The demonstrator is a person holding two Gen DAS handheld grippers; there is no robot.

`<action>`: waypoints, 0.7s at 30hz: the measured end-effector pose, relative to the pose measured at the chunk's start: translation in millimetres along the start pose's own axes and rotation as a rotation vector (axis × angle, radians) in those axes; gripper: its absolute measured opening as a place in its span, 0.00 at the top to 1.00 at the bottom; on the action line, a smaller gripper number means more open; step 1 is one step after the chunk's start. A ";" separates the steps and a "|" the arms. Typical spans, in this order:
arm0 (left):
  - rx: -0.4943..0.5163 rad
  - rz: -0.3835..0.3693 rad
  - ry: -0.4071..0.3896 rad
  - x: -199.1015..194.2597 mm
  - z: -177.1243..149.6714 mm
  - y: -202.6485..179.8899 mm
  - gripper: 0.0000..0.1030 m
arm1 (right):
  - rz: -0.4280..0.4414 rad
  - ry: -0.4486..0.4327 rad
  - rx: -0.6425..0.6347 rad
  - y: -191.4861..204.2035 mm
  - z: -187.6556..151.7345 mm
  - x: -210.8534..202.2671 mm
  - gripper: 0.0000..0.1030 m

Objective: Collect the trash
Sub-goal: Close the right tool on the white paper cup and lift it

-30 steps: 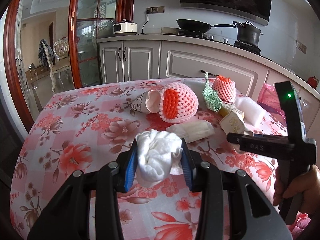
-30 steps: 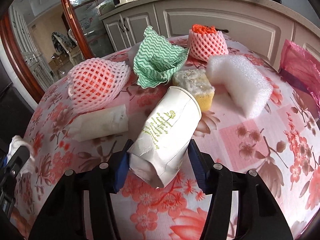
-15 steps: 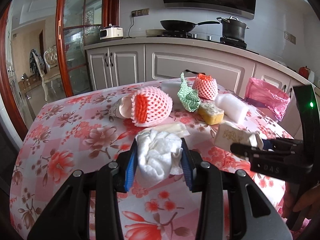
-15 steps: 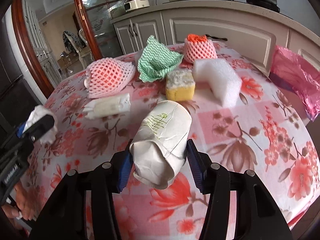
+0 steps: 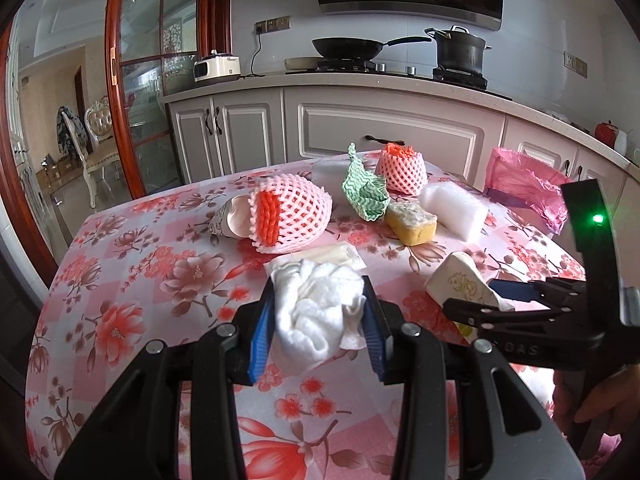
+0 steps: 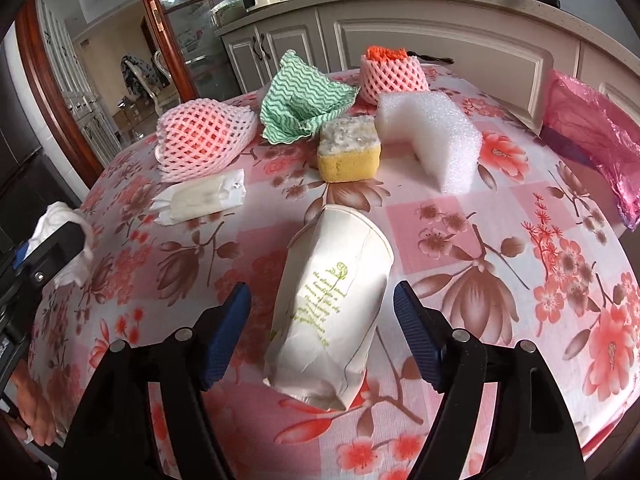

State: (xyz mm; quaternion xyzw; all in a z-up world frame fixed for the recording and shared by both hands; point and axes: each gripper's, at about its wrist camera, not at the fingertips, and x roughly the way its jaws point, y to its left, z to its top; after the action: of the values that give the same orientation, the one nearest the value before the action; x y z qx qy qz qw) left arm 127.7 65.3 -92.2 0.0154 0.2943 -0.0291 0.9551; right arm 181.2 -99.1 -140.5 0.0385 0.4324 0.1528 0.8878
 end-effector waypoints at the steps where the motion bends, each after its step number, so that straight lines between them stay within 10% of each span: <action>1: -0.001 0.001 0.000 -0.1 -0.4 0.4 0.63 | 0.001 0.005 0.002 -0.9 0.6 1.7 0.41; 5: -0.017 -0.005 0.007 1.8 -1.8 3.1 0.63 | 0.025 -0.005 -0.006 -2.4 0.6 -0.5 0.60; 21: -0.003 -0.076 -0.025 1.5 12.2 -19.8 0.63 | -0.026 -0.250 -0.031 -11.1 7.5 -65.4 0.62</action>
State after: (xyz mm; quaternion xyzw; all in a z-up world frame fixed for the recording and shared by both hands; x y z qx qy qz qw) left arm 134.5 44.9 -83.2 0.0026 0.2827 -0.0652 0.9570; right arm 151.8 -129.1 -88.6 0.0377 0.3164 0.1421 0.9372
